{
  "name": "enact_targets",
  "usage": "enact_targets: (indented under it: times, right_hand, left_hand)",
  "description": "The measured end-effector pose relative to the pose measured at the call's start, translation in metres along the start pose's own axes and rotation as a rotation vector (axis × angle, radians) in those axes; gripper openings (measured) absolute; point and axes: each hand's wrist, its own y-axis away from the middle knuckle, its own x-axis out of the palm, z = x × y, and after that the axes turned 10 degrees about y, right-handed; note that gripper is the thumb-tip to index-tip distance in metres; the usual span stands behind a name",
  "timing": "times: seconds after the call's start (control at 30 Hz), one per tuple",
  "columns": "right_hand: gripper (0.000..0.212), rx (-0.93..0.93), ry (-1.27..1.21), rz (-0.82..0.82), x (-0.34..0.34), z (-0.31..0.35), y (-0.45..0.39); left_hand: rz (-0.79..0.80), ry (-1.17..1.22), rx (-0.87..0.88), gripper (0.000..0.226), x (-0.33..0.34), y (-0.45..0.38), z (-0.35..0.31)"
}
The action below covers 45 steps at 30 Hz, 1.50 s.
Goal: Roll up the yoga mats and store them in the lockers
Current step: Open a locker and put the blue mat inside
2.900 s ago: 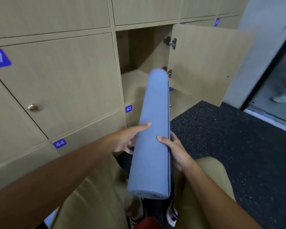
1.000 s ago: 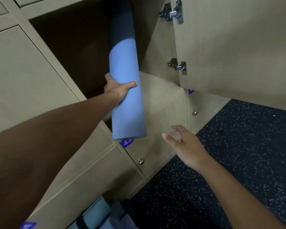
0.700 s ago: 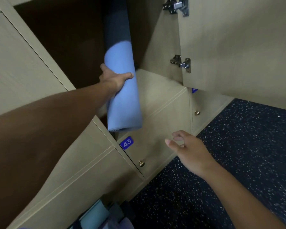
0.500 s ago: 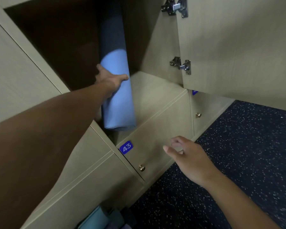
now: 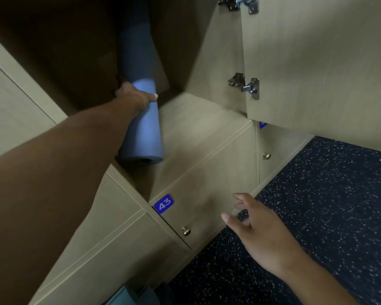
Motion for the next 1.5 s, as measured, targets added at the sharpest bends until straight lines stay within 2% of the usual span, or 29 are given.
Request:
enact_targets:
  times: [0.13,0.23,0.37,0.5,0.63,0.73,0.83,1.07,1.27,1.4,1.5]
  right_hand:
    - [0.064,-0.005,0.021,0.005,0.003,0.004,-0.003]
    - [0.063,-0.015,0.024,0.004,0.005,0.007,-0.006]
    - [0.058,-0.018,0.016,-0.002,0.005,0.007,-0.009]
    - [0.053,-0.013,0.012,0.001,0.003,0.006,-0.008]
    - [0.049,-0.008,0.012,0.008,-0.004,0.001,-0.003]
    - [0.05,0.007,0.027,-0.012,-0.016,-0.004,0.002]
    - [0.05,0.024,0.028,-0.057,-0.03,-0.012,0.01]
    - [0.043,0.065,0.02,-0.155,-0.062,-0.031,0.044]
    - [0.036,0.151,-0.094,-0.419,-0.088,-0.046,0.086]
    - [0.049,0.215,-0.075,-0.512,-0.117,-0.057,0.115]
    - [0.066,0.273,-0.005,-0.581,-0.161,-0.071,0.12]
  left_hand:
    - [-0.044,-0.049,-0.021,0.124,0.007,-0.004,0.001]
    - [-0.043,-0.174,0.034,0.112,0.005,0.004,0.0]
    - [-0.151,-0.394,0.182,0.094,0.012,0.028,0.0]
    - [-0.139,-0.55,0.424,0.085,0.024,0.059,0.002]
    - [-0.026,-0.611,0.759,0.062,0.028,0.11,0.015]
    - [0.109,-0.623,0.884,0.049,0.018,0.152,0.036]
    - [0.258,-0.484,0.907,0.038,0.005,0.201,0.06]
    - [0.359,-0.285,0.769,0.025,-0.033,0.297,0.109]
    - [0.418,-0.289,0.582,0.021,-0.048,0.337,0.138]
    - [0.509,-0.198,0.513,0.021,-0.05,0.38,0.139]
    - [0.55,-0.208,0.605,0.031,-0.05,0.406,0.14]
